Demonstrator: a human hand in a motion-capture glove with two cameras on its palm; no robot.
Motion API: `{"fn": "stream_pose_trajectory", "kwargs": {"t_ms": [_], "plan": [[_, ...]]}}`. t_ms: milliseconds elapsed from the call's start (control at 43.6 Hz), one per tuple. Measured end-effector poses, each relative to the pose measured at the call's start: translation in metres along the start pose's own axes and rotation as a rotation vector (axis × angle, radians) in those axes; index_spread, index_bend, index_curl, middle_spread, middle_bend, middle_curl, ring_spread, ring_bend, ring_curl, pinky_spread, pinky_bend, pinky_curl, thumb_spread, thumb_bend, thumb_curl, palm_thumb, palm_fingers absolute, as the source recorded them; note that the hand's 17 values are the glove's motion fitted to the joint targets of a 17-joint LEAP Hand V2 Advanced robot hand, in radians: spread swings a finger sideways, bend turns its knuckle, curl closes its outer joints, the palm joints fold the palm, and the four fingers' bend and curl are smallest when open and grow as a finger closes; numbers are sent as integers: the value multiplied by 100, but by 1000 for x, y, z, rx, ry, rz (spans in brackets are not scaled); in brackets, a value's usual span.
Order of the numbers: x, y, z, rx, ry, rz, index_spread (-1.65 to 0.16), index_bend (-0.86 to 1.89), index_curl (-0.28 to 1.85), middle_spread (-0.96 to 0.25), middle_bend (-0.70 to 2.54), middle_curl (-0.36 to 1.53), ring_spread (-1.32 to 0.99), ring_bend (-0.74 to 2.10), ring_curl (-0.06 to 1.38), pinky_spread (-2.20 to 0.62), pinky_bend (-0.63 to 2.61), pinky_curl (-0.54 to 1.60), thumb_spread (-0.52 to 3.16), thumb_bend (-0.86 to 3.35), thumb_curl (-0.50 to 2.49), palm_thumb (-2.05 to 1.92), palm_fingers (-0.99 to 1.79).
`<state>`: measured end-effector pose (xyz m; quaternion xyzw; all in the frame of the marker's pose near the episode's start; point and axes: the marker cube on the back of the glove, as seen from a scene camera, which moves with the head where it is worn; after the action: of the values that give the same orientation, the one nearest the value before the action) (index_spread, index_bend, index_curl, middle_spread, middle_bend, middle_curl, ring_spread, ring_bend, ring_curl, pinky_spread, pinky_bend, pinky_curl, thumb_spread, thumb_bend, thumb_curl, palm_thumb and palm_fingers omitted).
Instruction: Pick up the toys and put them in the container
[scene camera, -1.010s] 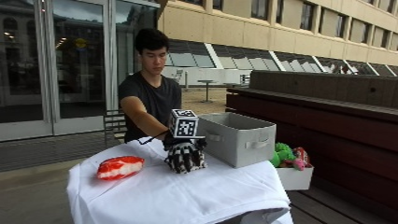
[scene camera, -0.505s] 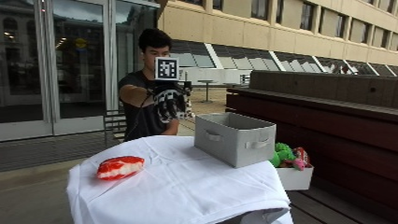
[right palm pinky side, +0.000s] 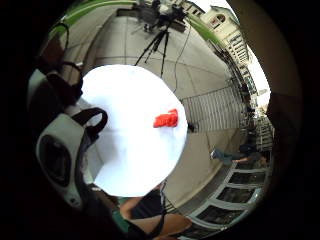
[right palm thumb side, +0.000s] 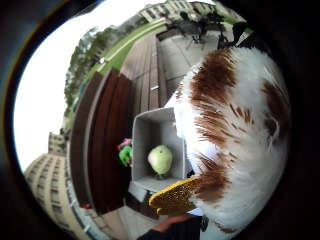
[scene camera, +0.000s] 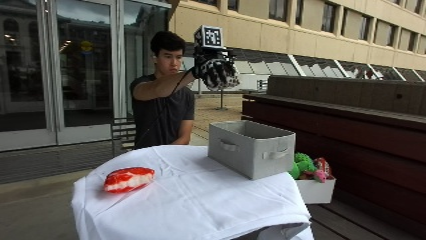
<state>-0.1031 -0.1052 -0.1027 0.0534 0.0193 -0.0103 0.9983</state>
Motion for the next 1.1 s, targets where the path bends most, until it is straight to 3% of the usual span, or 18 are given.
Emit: {"fn": "stream_pose_trajectory", "kwargs": {"t_ms": [390, 757, 826, 849, 872, 895, 941, 1102], "plan": [[-151, 44, -5, -52, -66, -205, -37, 13, 27, -41, 50, 52, -43, 99, 45, -45, 106, 38, 86, 3, 73, 65, 95], [-175, 49, 55, -116, -2, -204, -37, 6, 18, -40, 46, 55, -42, 104, 47, -45, 109, 39, 96, -2, 72, 59, 90], [-176, 54, 64, -152, -20, -197, -37, 4, 15, -37, 43, 55, -39, 106, 47, -43, 108, 39, 109, -7, 65, 43, 83], [-177, 56, 65, -162, -18, -193, -36, -2, 13, -32, 35, 52, -37, 105, 46, -41, 114, 41, 108, -16, 60, 27, 68], [-177, 58, 67, -168, -11, -190, -36, 6, 15, -34, 42, 56, -37, 108, 48, -42, 112, 41, 113, -6, 61, 33, 79], [-177, 59, 68, -172, -1, -186, -36, -5, 10, -28, 28, 50, -34, 106, 46, -39, 121, 43, 106, -20, 55, 11, 53], [-175, 60, 69, -176, 10, -184, -35, -3, 10, -23, 22, 50, -30, 105, 48, -36, 130, 46, 102, -19, 51, -2, 36], [-148, 44, 69, -157, -42, -224, -33, 1, 5, -12, 20, 49, -21, 100, 44, -28, 145, 47, 94, -13, 43, -14, 14]]}}
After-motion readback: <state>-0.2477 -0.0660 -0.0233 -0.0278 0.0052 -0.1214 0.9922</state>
